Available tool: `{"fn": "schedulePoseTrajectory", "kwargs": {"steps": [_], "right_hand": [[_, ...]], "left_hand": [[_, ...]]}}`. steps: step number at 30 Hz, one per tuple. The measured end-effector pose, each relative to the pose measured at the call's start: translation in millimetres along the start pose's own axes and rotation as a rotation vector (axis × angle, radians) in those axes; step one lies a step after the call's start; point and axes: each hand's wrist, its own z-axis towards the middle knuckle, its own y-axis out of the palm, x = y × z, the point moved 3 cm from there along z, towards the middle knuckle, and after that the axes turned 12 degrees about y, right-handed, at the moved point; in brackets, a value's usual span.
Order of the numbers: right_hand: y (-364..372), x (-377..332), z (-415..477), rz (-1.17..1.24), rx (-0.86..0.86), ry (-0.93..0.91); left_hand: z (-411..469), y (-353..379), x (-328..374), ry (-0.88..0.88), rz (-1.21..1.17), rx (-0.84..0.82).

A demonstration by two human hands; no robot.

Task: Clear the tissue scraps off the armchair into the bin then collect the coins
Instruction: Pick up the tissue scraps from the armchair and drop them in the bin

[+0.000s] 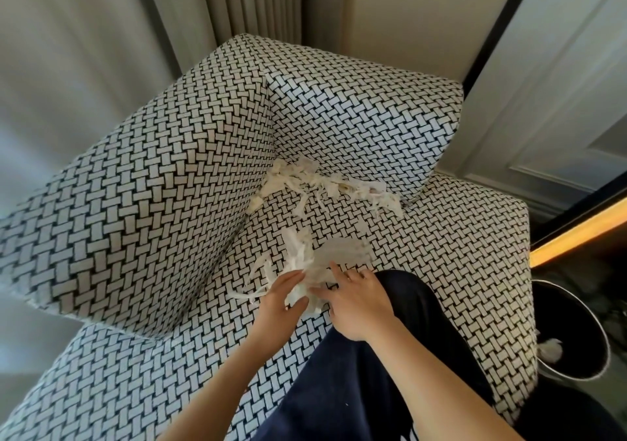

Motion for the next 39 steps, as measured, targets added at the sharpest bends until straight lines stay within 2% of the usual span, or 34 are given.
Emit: {"fn": "schedulePoseTrajectory", "kwargs": {"steps": [5,12,16,22,31,37,39], "right_hand": [[2.2,-1.4,4.9,-0.037,-0.055,-0.011],[-5.6,-1.6,1.1,0.049,-0.007,-0.022],[-10.1,-0.7,-3.1,0.149,0.094,-0.042],[-13.7,2.9,-11.7,0.431,0.295,-0.068],[-8.7,12.6,-17.7,0.678,0.561,0.081],[-8.4,23.6,-22.4,0.976,0.733,0.207],[-9.5,27.1,-24.3,1.058,0.787,0.244]], "left_hand": [[-0.4,-8.8,8.3,-0.147,-0.254,0.025],[0.8,-12.4,16.7,-0.189,-0.337,-0.001],[3.2,-11.3,24.0,-0.186,-0.378,0.03],[9.1,-23.2,25.7,-0.187,-0.399,0.196],[10.5,-38.8,27.9,-0.22,-0.633,0.364],[13.2,-36.9,31.3,-0.12,-0.402,0.282],[15.9,-30.9,28.5,-0.088,-0.261,0.217]]}}
